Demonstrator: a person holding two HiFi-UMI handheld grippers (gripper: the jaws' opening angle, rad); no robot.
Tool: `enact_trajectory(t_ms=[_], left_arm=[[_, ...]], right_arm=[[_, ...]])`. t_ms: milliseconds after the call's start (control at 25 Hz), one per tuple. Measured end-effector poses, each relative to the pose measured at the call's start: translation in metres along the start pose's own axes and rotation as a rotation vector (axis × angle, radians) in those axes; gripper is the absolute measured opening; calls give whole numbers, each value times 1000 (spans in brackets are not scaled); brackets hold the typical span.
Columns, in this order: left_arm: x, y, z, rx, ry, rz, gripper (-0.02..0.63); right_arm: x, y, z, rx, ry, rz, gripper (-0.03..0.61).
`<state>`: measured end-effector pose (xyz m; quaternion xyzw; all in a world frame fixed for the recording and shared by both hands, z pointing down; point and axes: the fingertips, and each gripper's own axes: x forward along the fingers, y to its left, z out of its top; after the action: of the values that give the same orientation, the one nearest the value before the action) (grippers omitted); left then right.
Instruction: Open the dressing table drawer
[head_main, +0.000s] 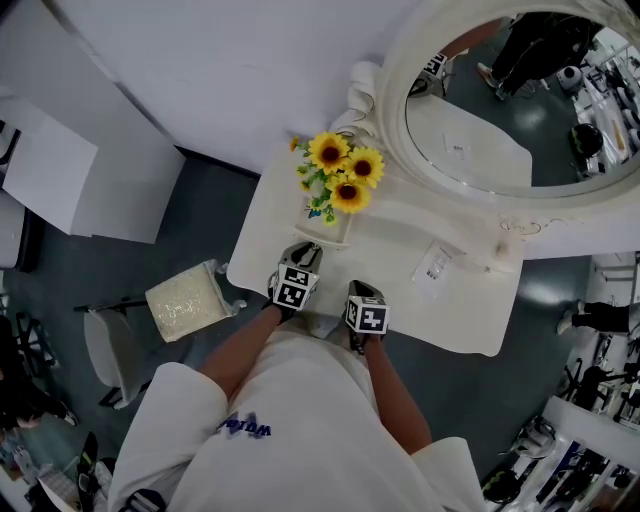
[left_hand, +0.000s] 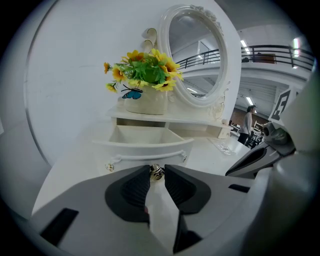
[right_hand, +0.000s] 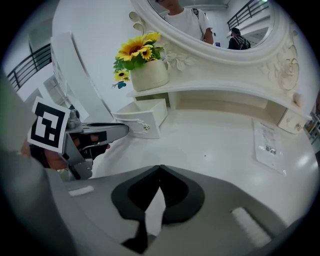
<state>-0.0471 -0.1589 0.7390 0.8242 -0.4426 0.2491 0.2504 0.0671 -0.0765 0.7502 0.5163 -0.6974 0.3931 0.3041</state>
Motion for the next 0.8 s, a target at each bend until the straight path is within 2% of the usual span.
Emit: enact_trajectory(t_ms=[280,440,600,800], left_arm=[[-1,-2,2,68,5,-15,109],[-8,0,5,69,-1,-13,115],[-23,2,20,66,-50,-4,113],[-54,1,48,119,-89,1,46]], right_arm=[[-1,-4,2,12,-8,-11,12],[-3,-5,8,17,-30,-14,12],[-15,-4,20,13,-72,-14,12],[-39,-7,48,35,-181,-14,12]])
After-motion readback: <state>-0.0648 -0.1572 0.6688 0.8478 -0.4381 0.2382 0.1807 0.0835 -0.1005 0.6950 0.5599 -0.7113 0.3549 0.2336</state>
